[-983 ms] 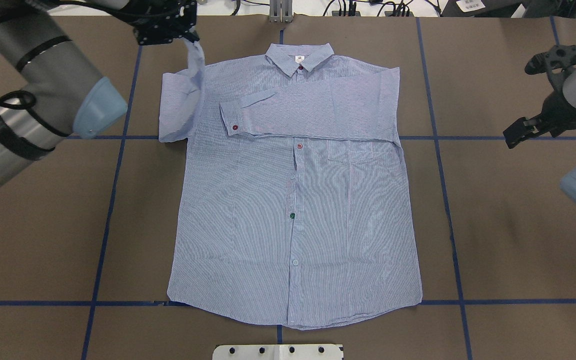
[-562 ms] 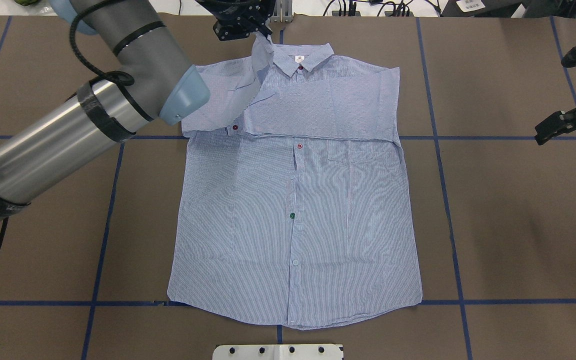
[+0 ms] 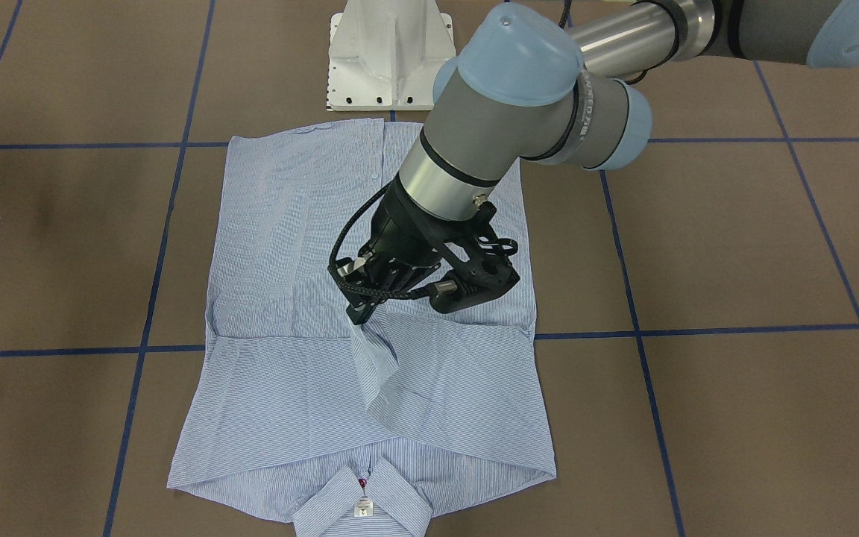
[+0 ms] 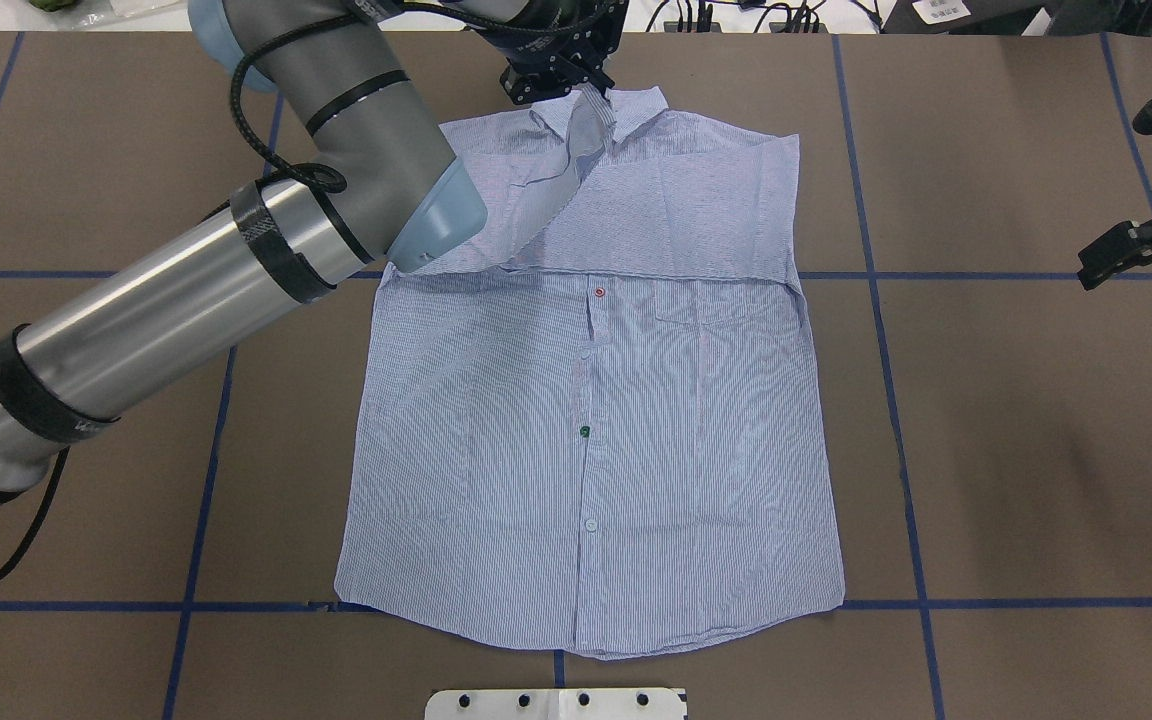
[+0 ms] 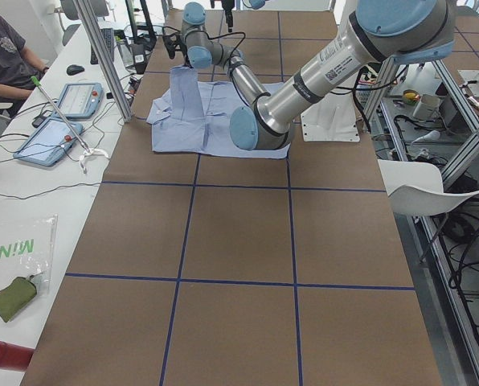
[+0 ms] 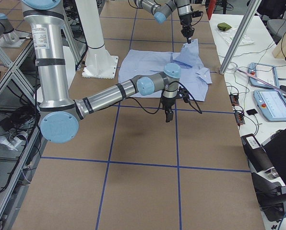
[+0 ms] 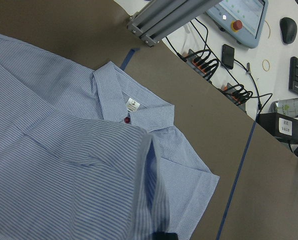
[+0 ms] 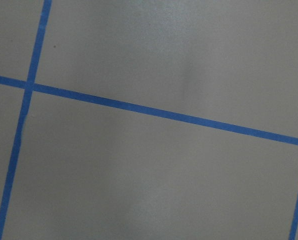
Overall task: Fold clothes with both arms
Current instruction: 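Fold the other sleeve across the shirt front with the left gripper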
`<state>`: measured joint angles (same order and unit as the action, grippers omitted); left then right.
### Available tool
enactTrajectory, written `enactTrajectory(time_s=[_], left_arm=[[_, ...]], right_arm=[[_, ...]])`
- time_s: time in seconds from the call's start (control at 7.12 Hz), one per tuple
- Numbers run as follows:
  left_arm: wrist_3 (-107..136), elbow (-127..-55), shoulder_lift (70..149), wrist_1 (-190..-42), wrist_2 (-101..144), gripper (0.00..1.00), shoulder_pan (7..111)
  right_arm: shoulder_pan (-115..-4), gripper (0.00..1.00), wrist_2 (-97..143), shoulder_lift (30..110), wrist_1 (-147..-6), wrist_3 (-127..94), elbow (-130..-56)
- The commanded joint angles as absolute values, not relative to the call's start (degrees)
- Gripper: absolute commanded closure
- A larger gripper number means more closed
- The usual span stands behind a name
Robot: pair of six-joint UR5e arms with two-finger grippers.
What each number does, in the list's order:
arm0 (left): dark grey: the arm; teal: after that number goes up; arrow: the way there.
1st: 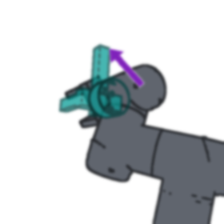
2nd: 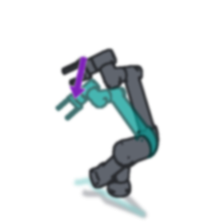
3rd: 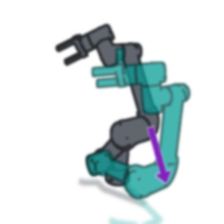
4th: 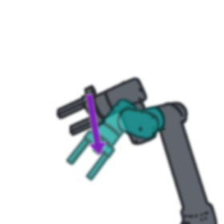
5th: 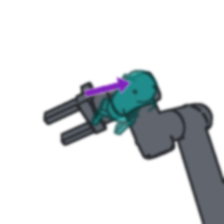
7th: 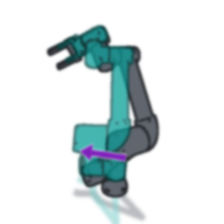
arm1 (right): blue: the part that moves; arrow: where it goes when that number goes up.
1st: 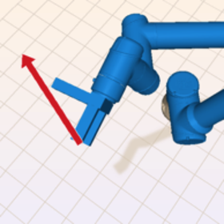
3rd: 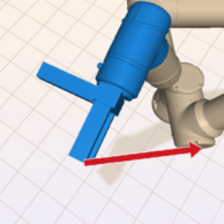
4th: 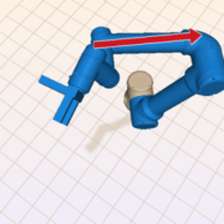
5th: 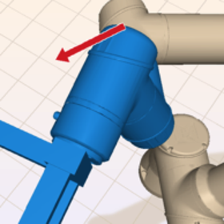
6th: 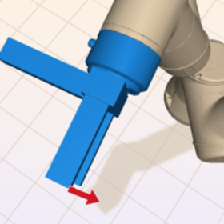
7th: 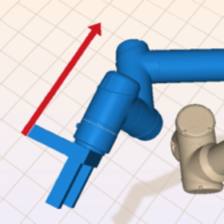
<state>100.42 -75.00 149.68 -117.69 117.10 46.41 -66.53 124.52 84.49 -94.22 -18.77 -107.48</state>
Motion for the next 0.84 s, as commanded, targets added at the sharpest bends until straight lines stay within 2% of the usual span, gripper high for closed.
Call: enactTrajectory(time_s=[0.0,0.42,0.56,0.7], left_arm=[[100.81,-72.79,149.33,-119.95,112.1,1.0,42.04],[104.15,-58.05,154.14,-133.48,99.44,1.0,32.98],[104.15,-57.57,154.16,-134.29,98.71,1.0,30.7],[100.41,-57.39,154.25,-137.17,98.61,0.01,28.93]], right_arm=[[-66.53,0.0,124.45,84.11,-94.22,-18.81,-106.62],[-66.53,0.0,124.54,83.85,-94.13,-19.25,-106.61],[-66.53,0.0,124.54,83.85,-94.13,-19.25,-106.61],[-66.53,0.0,124.63,83.76,-94.13,-19.34,-106.7]])
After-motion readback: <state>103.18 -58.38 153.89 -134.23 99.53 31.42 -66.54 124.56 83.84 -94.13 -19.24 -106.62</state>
